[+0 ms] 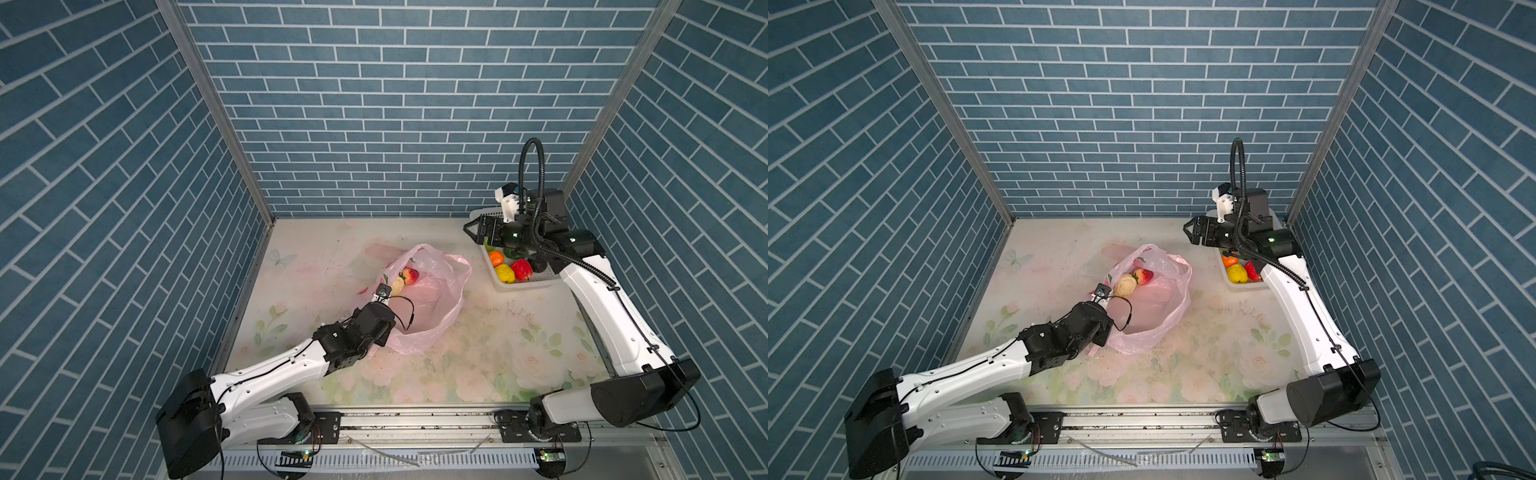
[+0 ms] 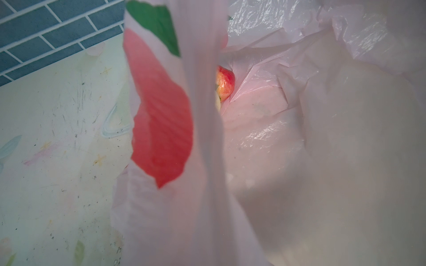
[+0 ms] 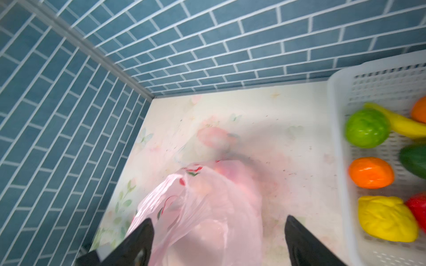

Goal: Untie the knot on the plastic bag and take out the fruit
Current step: 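Move the empty right gripper back into the bag opening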

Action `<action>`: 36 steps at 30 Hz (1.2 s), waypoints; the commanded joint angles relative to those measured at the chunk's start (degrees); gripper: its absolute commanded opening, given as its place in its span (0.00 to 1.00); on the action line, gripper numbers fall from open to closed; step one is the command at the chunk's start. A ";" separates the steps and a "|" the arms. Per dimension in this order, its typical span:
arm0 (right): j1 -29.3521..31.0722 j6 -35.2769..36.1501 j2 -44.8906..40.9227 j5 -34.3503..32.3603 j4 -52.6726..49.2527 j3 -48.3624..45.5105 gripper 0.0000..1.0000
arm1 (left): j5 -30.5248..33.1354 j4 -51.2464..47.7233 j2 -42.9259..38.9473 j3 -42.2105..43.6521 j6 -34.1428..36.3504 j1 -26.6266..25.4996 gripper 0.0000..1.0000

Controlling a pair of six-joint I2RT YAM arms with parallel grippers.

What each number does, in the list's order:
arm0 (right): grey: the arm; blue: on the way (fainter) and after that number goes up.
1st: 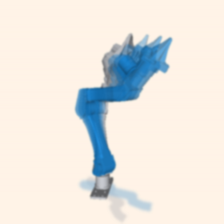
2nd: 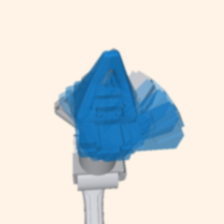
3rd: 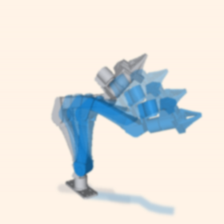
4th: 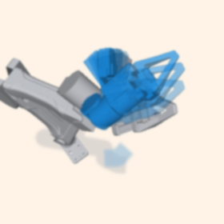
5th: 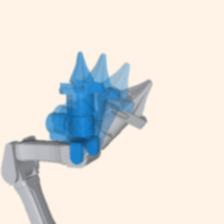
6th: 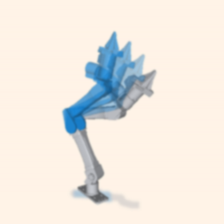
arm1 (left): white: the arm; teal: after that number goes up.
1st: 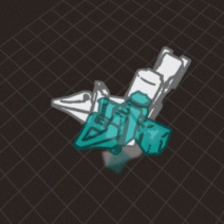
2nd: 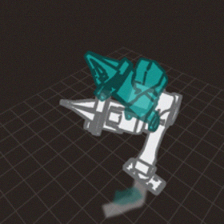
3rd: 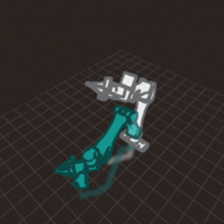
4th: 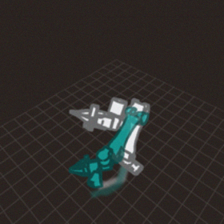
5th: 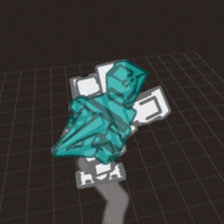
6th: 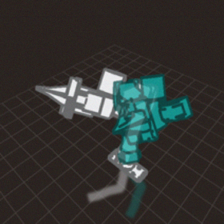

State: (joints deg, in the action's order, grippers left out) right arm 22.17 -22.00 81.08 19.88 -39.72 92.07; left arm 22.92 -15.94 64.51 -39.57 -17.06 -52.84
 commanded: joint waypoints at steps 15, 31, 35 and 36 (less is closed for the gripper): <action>24.01 5.64 4.31 -3.95 -3.25 2.24 0.88 | 0.51 -0.40 -0.35 0.16 0.37 0.19 0.00; 29.10 8.82 10.01 -7.92 -7.09 2.55 0.87 | 0.63 -0.68 -0.29 -0.15 0.53 0.20 0.00; 29.19 7.17 9.61 -8.55 -1.63 -5.15 0.87 | 0.63 -0.58 -0.48 -0.15 0.47 0.17 0.00; 29.18 7.06 9.99 -8.56 -0.78 -6.18 0.87 | 0.66 -0.68 -0.52 -0.20 0.37 0.20 0.00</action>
State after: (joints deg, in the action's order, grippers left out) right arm 51.03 -14.98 90.26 12.03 -42.44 89.32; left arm 22.98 -15.97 64.51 -39.57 -16.93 -52.84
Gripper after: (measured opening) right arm 0.869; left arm 0.044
